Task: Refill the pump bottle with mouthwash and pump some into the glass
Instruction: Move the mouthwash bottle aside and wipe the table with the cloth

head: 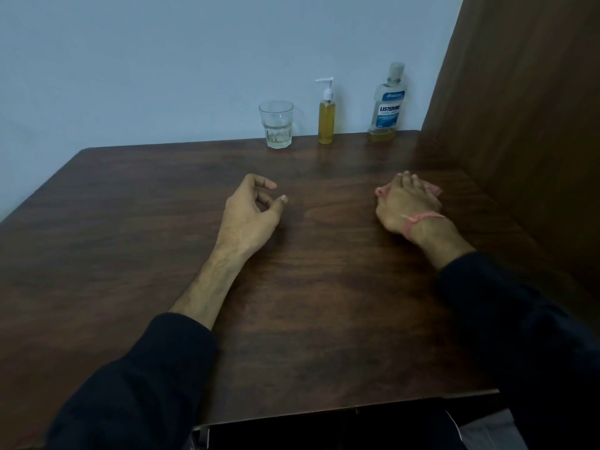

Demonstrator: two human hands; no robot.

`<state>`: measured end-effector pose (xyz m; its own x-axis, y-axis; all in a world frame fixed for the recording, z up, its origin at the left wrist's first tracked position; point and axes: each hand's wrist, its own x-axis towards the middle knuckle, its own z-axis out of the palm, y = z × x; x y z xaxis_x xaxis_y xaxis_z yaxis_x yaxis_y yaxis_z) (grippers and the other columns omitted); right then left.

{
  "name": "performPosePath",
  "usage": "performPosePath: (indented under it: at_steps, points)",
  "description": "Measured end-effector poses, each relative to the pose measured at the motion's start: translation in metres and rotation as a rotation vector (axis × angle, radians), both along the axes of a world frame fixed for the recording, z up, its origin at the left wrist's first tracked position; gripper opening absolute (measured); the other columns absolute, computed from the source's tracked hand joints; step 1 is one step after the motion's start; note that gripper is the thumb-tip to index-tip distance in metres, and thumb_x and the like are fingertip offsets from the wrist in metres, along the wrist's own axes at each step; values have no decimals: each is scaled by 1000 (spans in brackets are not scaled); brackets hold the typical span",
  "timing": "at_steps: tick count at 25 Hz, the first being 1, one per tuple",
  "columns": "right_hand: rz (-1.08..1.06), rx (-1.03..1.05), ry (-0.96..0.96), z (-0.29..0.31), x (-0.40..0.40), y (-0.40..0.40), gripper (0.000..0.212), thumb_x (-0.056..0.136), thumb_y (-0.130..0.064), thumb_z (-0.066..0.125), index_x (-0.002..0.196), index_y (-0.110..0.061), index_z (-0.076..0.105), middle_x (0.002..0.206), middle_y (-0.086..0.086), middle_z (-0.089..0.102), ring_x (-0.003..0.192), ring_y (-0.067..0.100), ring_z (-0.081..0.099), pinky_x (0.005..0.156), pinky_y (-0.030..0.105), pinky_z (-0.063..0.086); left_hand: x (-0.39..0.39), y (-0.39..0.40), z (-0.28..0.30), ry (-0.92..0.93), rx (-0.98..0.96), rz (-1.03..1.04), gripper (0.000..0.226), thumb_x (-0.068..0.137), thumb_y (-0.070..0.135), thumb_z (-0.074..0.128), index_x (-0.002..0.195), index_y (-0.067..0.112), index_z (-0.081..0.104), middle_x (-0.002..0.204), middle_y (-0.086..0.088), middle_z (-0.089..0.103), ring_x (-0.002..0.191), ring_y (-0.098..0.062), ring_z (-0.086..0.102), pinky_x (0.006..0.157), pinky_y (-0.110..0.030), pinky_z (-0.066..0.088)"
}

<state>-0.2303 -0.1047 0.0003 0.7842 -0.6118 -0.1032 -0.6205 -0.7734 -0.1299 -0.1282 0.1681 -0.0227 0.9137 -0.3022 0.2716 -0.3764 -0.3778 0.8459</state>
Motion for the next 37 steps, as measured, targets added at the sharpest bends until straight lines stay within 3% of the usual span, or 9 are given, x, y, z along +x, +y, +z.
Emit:
performPosePath:
  at_steps: [3,7,10,12,16,24,29,33,37]
  points:
    - [30,22,-73,3,40,23,76,114,-47,35,170,0,16,181,16,13,168,30,12,136,46,9,5,0,-2,19,-110,54,17,106,32,81,113,31,66,76,14,71,59,7,60,59,-6,45]
    - [456,43,-137,12,80,105,58,112,-39,45,160,-7,41,169,16,39,158,30,36,131,41,27,12,1,-6,49,-229,95,16,105,32,82,108,33,67,71,18,70,59,3,58,62,-11,47]
    - [790,141,-125,12,68,145,61,112,-33,41,168,-13,31,178,10,26,165,25,23,135,44,17,19,4,-6,105,-397,155,13,106,28,80,107,31,67,81,8,71,68,-10,67,70,-28,56]
    - [870,193,-136,11,55,139,66,111,-35,35,171,-9,24,179,10,23,166,23,19,136,44,13,19,4,-7,125,-463,162,13,107,24,79,106,28,67,79,7,69,59,-7,67,60,-23,55]
    - [854,8,-116,-2,42,88,64,117,-43,28,175,-20,10,182,-4,4,168,10,2,137,35,3,18,1,-9,101,-403,177,14,105,30,80,104,31,67,72,15,60,54,2,49,59,-16,45]
    - [297,-22,-166,7,93,27,60,117,-41,32,169,-11,32,179,7,24,166,22,20,134,38,13,18,-3,-9,114,-414,180,14,105,31,81,103,30,67,61,23,59,49,3,49,52,-12,43]
    - [462,54,-195,14,152,110,52,117,-37,37,159,-7,45,172,12,38,160,25,33,132,35,22,21,-4,-11,115,-436,163,16,103,30,84,103,30,68,64,22,62,50,4,50,53,-10,44]
    - [635,72,-91,14,199,151,26,117,-28,42,119,-11,61,142,17,61,135,28,56,113,31,36,20,-4,-11,162,-457,131,13,104,32,83,110,29,72,71,23,69,61,7,64,61,-13,52]
    - [742,2,-159,10,233,171,49,118,-32,32,158,-4,43,167,11,44,153,22,42,129,30,21,22,-5,-10,188,-484,129,18,105,32,82,117,23,71,71,27,69,60,9,65,59,-9,53]
